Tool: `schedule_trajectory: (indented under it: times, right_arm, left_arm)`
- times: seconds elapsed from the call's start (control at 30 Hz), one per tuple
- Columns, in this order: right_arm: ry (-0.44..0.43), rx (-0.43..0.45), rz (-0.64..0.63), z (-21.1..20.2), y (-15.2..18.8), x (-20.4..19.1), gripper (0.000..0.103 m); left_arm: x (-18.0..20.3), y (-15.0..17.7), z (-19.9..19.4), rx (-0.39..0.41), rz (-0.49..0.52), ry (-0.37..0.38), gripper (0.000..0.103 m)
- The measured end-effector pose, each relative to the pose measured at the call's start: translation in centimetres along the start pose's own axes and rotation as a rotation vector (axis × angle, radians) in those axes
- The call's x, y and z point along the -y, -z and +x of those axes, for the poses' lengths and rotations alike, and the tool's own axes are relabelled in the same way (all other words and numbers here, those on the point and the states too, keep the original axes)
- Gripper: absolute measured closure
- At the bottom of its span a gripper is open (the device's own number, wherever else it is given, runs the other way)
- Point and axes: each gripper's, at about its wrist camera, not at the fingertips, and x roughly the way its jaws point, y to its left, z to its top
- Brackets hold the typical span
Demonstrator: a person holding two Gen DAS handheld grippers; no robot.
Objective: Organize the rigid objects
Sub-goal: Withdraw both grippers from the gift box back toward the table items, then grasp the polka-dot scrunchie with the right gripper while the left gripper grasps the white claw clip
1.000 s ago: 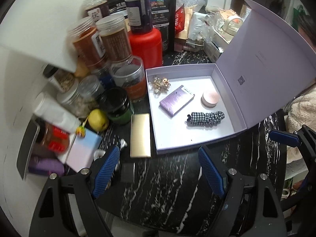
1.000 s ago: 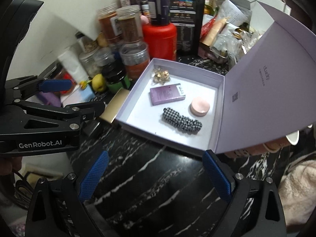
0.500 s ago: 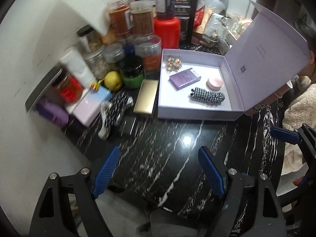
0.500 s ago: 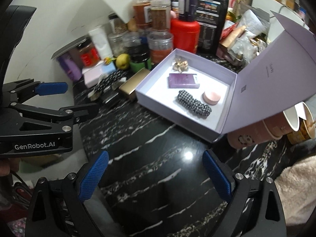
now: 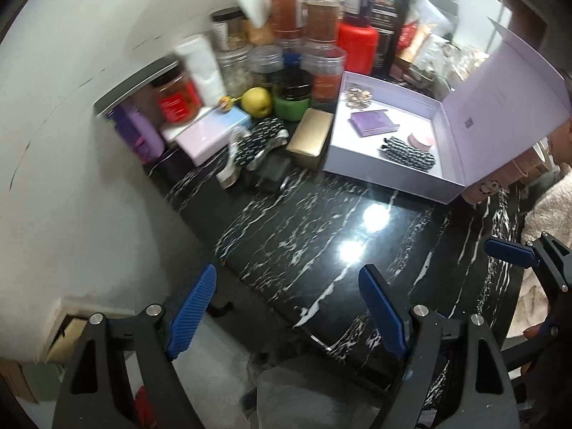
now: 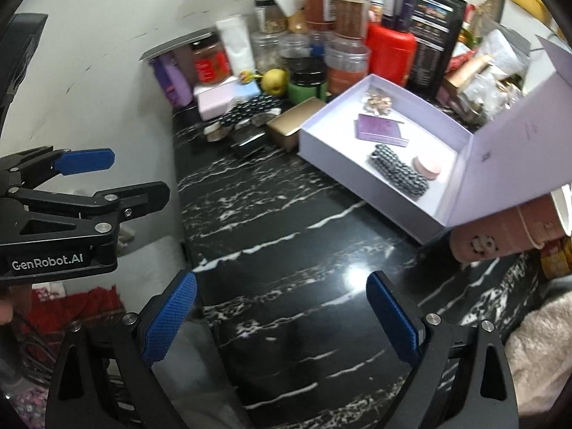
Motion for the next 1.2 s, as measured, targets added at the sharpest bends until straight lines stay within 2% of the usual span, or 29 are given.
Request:
schedule_trajectory:
  times: [0.4,0.83,1.2]
  right_arm:
    - [-0.055,-0.016,-0.055,2.8,-2.0,-3.5,0.006]
    - [-0.081,-0.024,-0.081,5.3,-5.7,-5.9,0.006]
    - [-0.082,-0.026,-0.073,7.4,-8.7,-5.5,0.006]
  left_arm:
    - [-5.5,1.3,0.3,-0.003,-0.106,-0.046,0.021]
    - [-9.7,0.6,1.8,-0.014,-0.146,-0.018,0.020]
    - [-11.8,-1.9,3.5,-0.005,-0.171,0.007,0.020]
